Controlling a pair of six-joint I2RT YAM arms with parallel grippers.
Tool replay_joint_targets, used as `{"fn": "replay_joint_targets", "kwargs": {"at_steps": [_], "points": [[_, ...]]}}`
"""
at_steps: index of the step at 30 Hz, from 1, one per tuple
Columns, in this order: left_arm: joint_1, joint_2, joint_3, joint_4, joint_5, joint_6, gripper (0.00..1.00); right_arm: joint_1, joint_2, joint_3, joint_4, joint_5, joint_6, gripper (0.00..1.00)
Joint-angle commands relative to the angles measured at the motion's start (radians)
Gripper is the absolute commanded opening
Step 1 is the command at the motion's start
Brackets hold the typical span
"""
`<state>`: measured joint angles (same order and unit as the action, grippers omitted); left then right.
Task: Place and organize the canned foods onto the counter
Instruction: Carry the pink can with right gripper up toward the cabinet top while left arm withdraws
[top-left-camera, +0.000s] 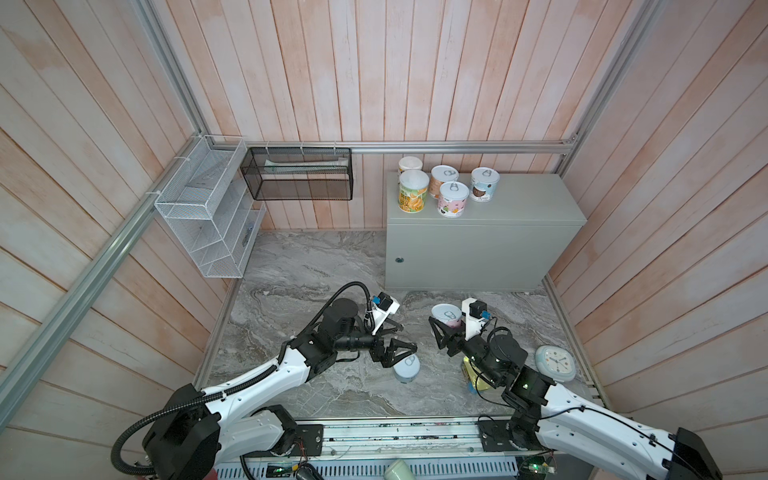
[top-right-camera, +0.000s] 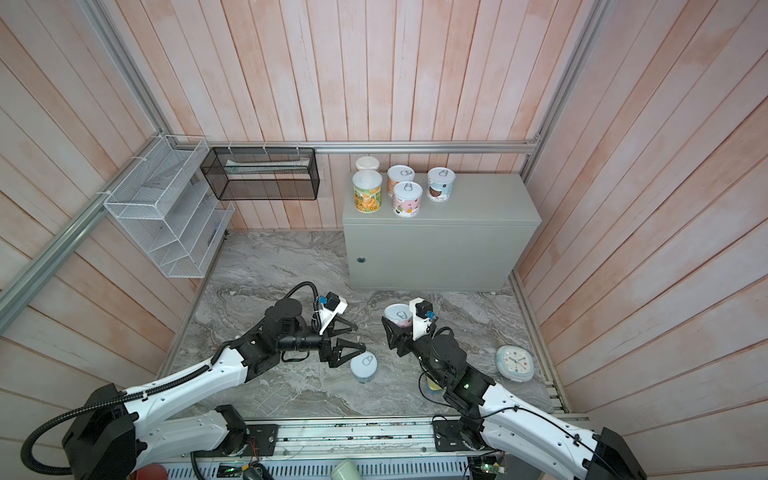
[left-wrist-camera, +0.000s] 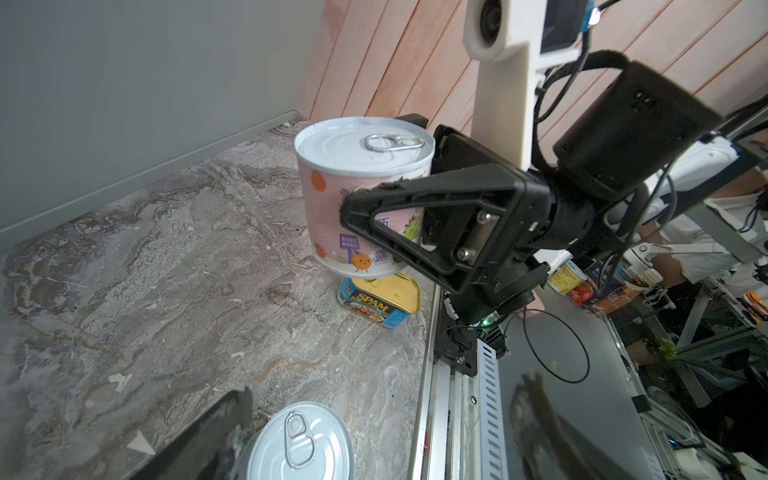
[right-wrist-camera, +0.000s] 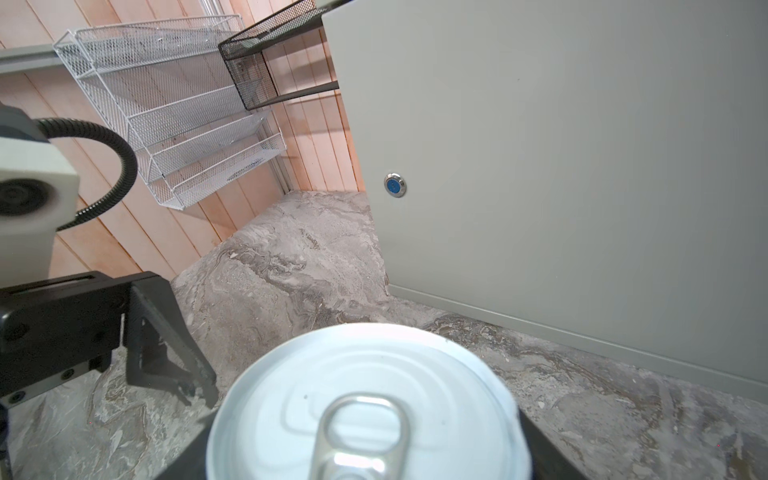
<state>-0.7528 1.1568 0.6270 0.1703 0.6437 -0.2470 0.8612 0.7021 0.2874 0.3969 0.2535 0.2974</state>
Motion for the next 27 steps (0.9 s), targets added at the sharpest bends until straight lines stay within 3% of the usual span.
{"fn": "replay_joint_targets", "kwargs": {"at_steps": [1, 5, 10, 17, 23, 27], "points": [[-0.020, 0.009, -0.031, 0.071, -0.069, 0.059, 1.00, -0.008, -0.024, 0.029, -0.049, 0.060, 0.026, 0.60], [-0.028, 0.008, -0.061, 0.116, -0.127, 0.094, 1.00, -0.012, -0.018, 0.079, -0.129, 0.085, 0.028, 0.60], [-0.028, -0.013, -0.162, 0.290, -0.107, 0.084, 1.00, -0.033, 0.008, 0.131, -0.174, 0.090, 0.010, 0.61], [-0.030, 0.000, -0.232, 0.391, -0.160, 0.094, 1.00, -0.103, 0.044, 0.213, -0.253, 0.097, 0.036, 0.61], [-0.029, -0.083, -0.308, 0.377, -0.445, 0.022, 1.00, -0.158, 0.059, 0.369, -0.357, 0.104, -0.030, 0.61], [-0.028, -0.121, -0.338, 0.388, -0.479, 0.032, 1.00, -0.223, 0.101, 0.504, -0.422, 0.077, -0.053, 0.61]]}}
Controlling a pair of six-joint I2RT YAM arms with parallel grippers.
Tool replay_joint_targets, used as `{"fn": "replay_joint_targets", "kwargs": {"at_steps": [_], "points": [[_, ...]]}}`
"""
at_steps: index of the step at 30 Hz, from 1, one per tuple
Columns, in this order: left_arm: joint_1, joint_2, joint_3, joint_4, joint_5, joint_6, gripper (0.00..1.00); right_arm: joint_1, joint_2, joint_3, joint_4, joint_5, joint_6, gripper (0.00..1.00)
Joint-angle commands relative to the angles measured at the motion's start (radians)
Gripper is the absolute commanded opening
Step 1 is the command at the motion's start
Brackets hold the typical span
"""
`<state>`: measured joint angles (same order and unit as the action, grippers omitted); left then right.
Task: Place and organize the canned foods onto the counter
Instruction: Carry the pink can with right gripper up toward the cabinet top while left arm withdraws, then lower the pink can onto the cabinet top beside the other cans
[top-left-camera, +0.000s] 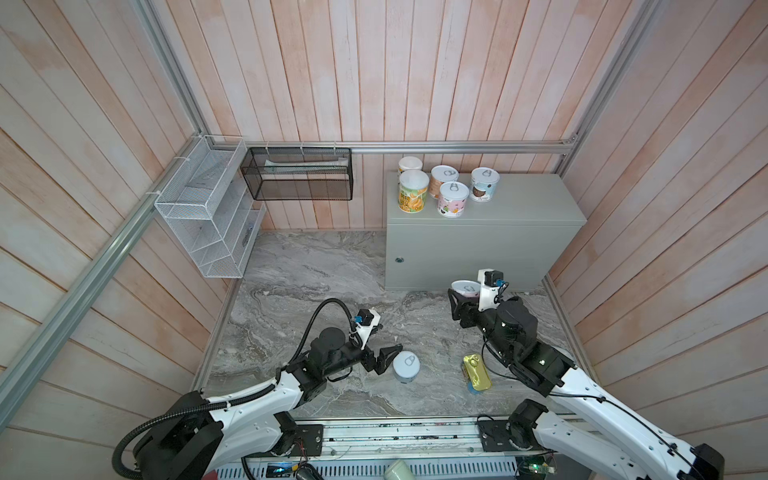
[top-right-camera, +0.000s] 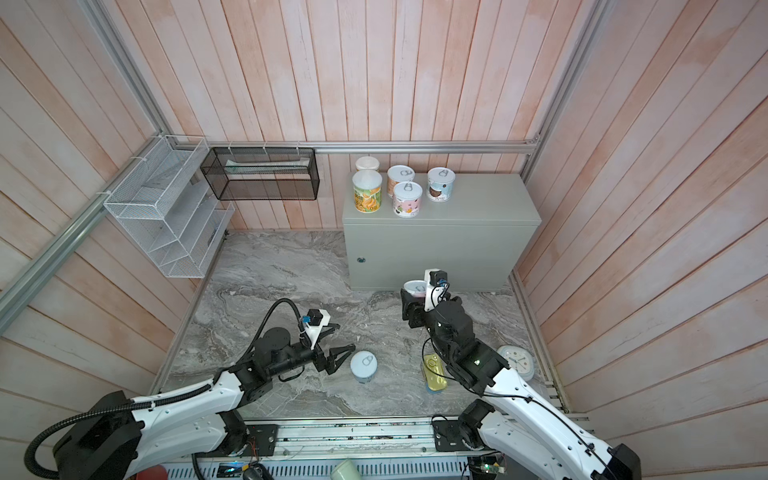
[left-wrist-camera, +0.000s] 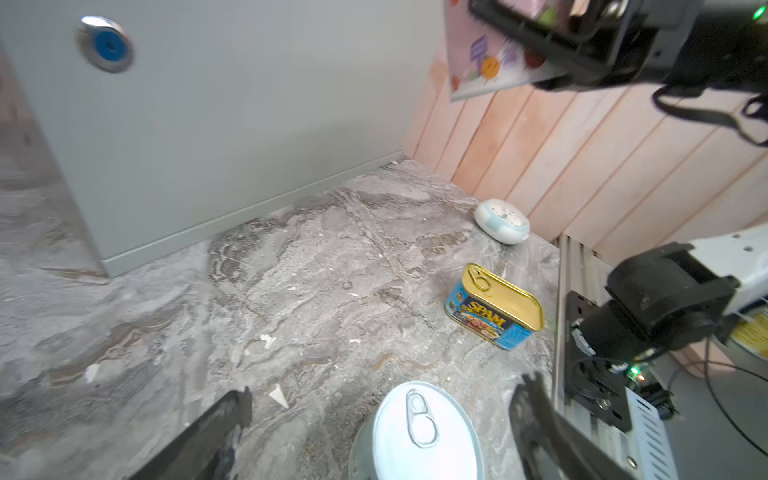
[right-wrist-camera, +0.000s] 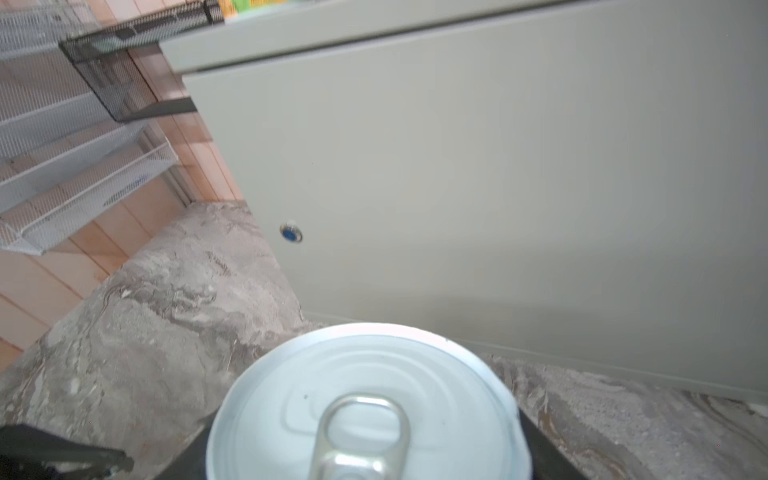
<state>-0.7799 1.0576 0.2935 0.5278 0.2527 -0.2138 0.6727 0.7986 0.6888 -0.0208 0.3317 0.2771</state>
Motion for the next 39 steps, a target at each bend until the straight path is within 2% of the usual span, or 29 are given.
{"fn": "replay_joint_targets", "kwargs": {"at_steps": [1, 18, 27, 39], "points": [[0.000, -0.020, 0.003, 0.016, -0.087, 0.009, 1.00, -0.050, 0.017, 0.130, -0.011, -0.014, -0.034, 0.61], [-0.001, 0.004, 0.026, -0.051, -0.207, -0.045, 1.00, -0.228, 0.215, 0.592, -0.048, -0.166, -0.165, 0.62], [-0.002, 0.007, 0.029, -0.056, -0.217, -0.048, 1.00, -0.304, 0.357, 0.722, -0.008, -0.233, -0.219, 0.63], [-0.001, 0.040, 0.046, -0.083, -0.265, -0.065, 1.00, -0.415, 0.514, 0.806, 0.046, -0.344, -0.201, 0.63]]}}
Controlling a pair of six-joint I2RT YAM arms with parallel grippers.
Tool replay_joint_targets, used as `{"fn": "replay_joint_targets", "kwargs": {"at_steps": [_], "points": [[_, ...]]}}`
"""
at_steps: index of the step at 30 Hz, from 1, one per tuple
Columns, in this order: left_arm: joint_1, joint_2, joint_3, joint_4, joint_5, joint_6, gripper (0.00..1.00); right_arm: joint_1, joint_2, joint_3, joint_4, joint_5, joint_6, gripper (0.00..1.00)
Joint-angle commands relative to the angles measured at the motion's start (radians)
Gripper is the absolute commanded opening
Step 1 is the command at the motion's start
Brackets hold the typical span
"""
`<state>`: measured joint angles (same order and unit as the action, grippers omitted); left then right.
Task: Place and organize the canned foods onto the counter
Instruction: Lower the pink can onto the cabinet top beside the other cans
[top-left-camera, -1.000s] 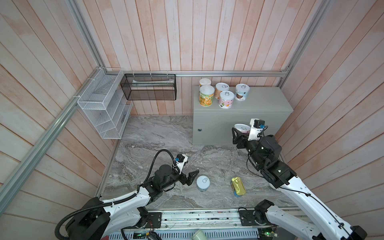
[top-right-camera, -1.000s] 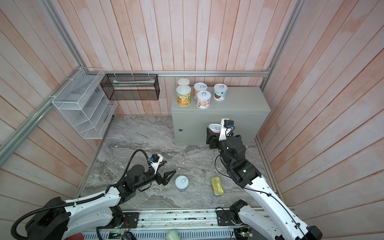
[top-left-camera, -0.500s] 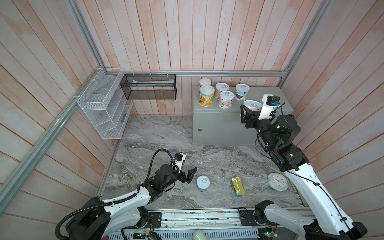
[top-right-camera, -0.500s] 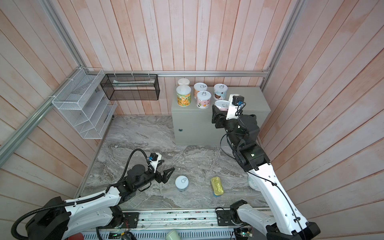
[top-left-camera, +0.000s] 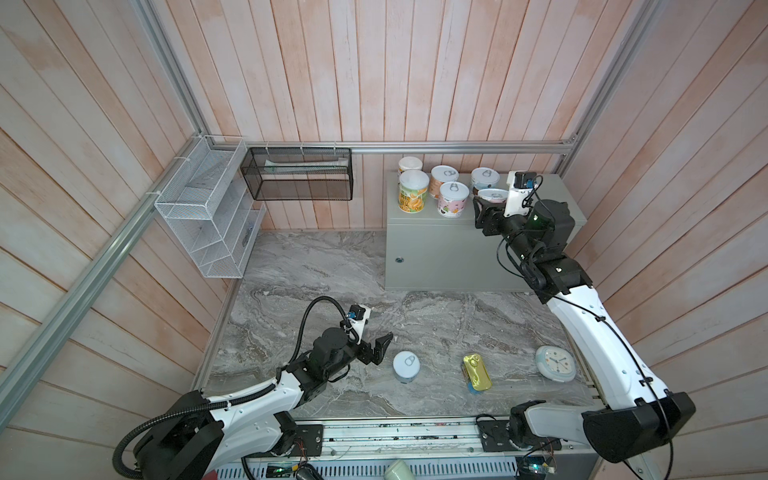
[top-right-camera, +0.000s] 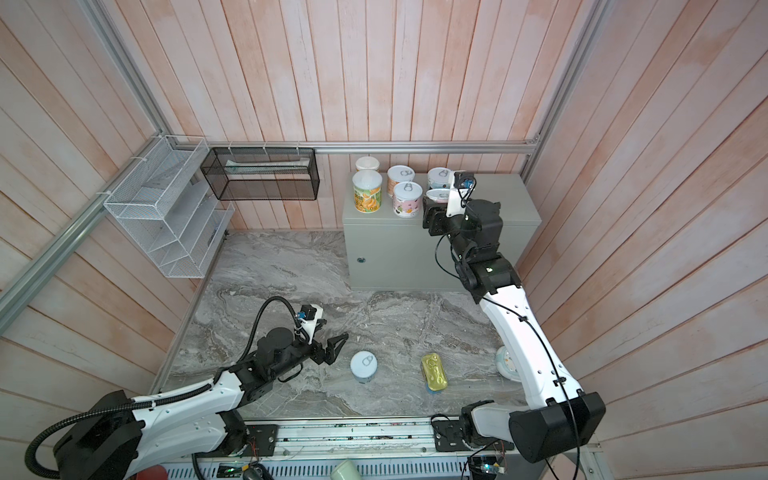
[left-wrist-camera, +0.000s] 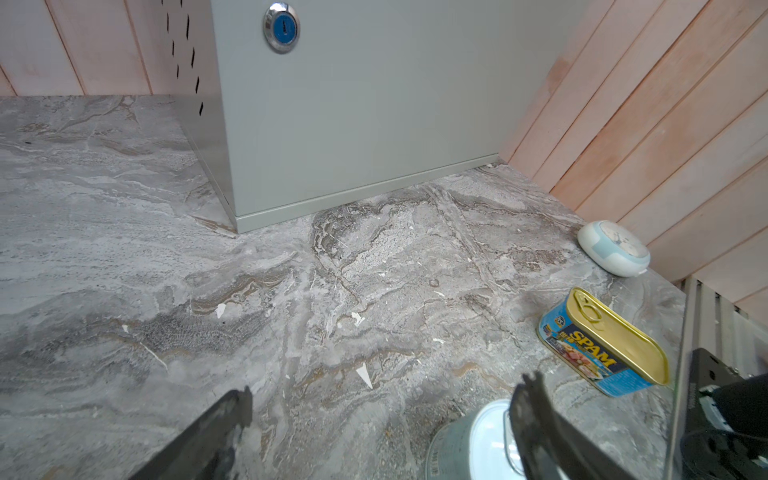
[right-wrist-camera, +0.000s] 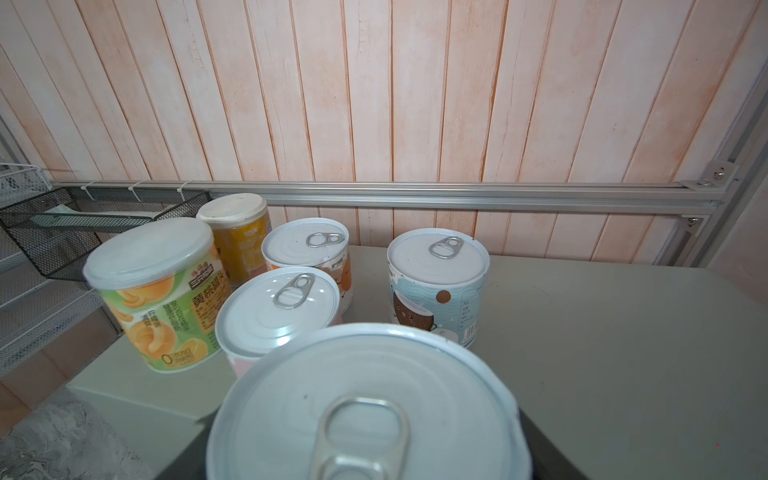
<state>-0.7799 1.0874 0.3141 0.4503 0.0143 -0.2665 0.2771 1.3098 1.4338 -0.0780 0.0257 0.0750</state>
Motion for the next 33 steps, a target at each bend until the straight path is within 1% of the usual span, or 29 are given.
{"fn": "replay_joint_targets", "kwargs": {"at_steps": [1, 8, 18, 27, 29, 33], "points": [[-0.002, 0.014, 0.027, -0.007, -0.027, -0.013, 1.00, -0.027, 0.013, 0.066, 0.105, -0.046, 0.005, 0.63], [-0.002, 0.028, 0.033, -0.009, -0.027, -0.014, 1.00, -0.055, 0.072, 0.077, 0.136, -0.068, 0.022, 0.63], [-0.001, 0.043, 0.036, -0.001, -0.008, -0.024, 1.00, -0.062, 0.150, 0.074, 0.230, -0.043, 0.010, 0.63], [-0.002, 0.049, 0.019, 0.031, -0.003, -0.019, 1.00, -0.062, 0.202, 0.031, 0.326, 0.047, 0.001, 0.63], [-0.002, 0.055, 0.021, 0.035, 0.010, -0.019, 1.00, -0.062, 0.207, 0.008, 0.359, 0.078, 0.015, 0.63], [-0.001, 0.060, 0.010, 0.061, 0.026, -0.019, 1.00, -0.063, 0.215, -0.039, 0.434, 0.078, 0.017, 0.63]]}}
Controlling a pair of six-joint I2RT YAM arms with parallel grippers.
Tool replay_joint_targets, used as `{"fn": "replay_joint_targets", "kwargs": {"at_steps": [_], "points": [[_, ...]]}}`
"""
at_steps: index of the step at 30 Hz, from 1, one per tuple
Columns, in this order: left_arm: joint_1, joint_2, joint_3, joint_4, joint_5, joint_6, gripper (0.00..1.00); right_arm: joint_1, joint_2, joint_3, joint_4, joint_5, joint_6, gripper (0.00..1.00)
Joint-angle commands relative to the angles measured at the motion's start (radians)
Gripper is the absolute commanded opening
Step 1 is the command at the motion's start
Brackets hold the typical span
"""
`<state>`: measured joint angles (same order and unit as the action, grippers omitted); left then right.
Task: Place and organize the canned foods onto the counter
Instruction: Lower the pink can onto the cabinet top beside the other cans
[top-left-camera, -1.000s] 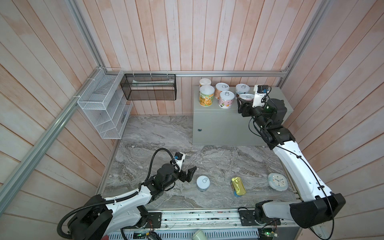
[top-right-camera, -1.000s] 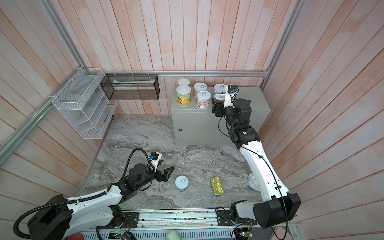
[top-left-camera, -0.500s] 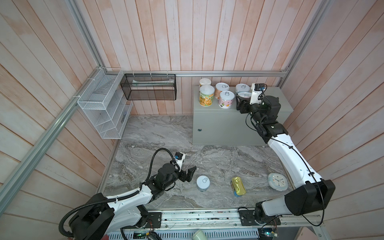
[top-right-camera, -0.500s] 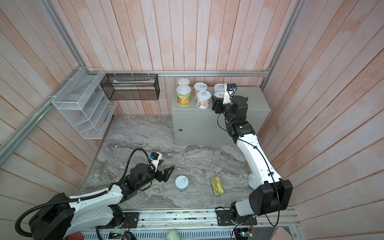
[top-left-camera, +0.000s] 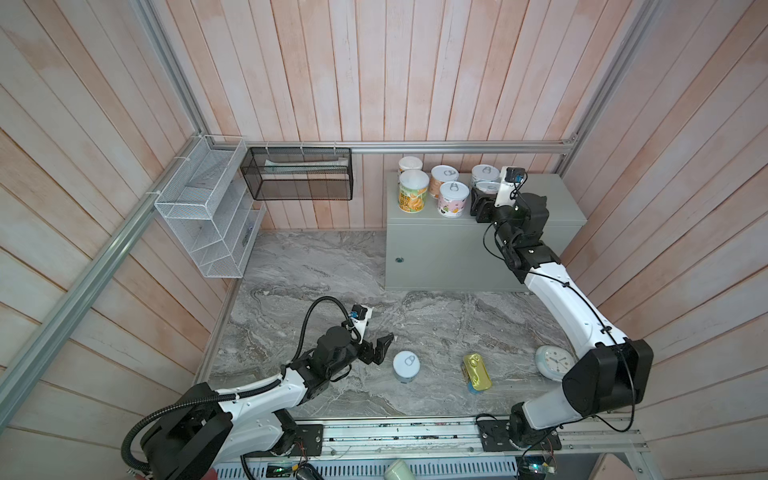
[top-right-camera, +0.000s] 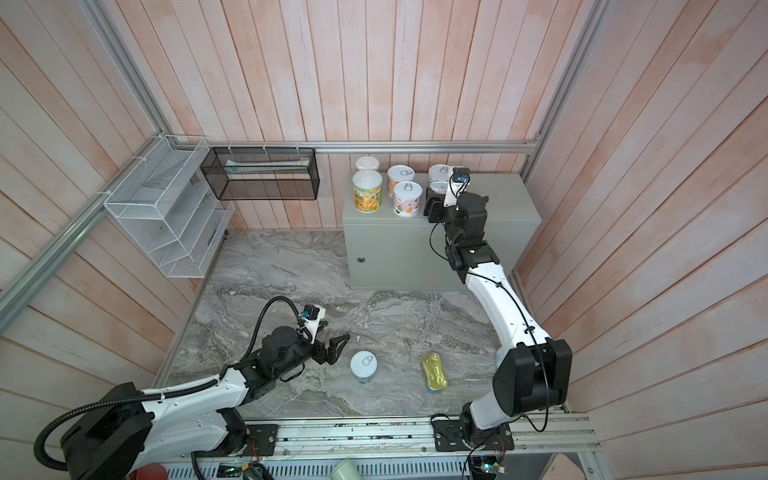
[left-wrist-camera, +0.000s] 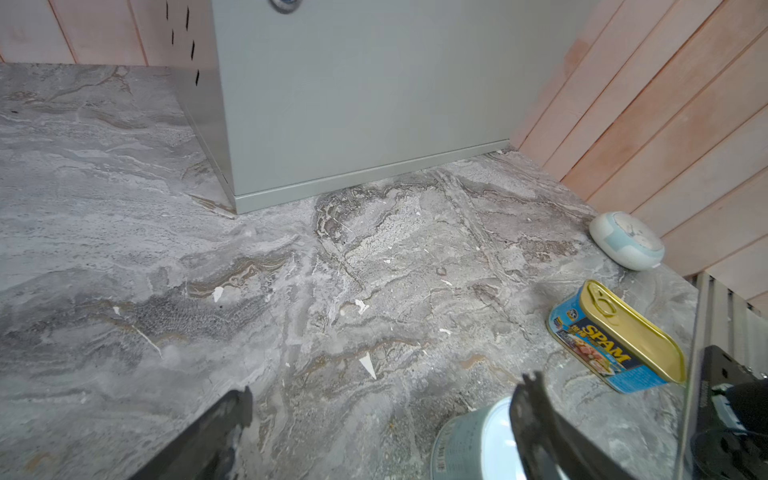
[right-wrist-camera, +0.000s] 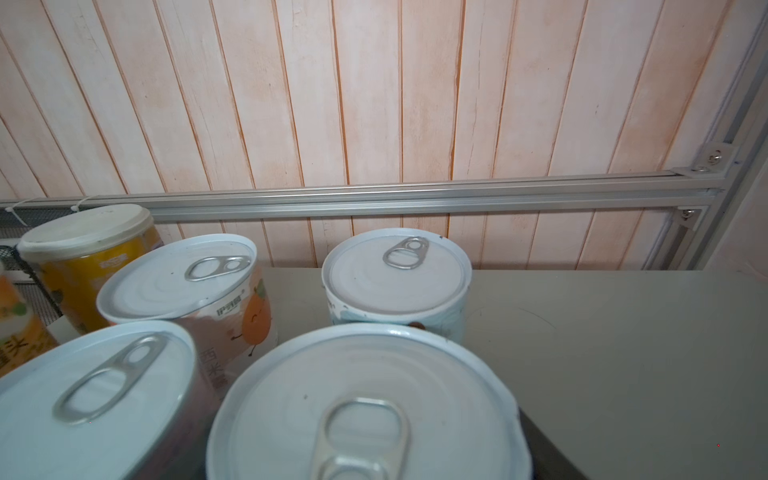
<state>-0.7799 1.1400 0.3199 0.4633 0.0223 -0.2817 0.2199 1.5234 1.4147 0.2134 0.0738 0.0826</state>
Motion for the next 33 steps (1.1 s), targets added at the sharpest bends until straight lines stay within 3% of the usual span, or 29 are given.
{"fn": "replay_joint_targets", "kwargs": {"at_steps": [1, 17, 33], "points": [[-0.001, 0.009, 0.005, 0.047, 0.016, -0.002, 1.00, -0.006, 0.005, -0.023, 0.150, 0.026, 0.009, 0.64], [-0.002, 0.058, 0.030, 0.041, 0.039, -0.003, 1.00, -0.006, 0.060, -0.055, 0.222, 0.014, -0.005, 0.67], [-0.001, 0.062, 0.031, 0.044, 0.045, -0.005, 1.00, -0.002, 0.098, -0.054, 0.188, -0.076, 0.010, 0.72]]}}
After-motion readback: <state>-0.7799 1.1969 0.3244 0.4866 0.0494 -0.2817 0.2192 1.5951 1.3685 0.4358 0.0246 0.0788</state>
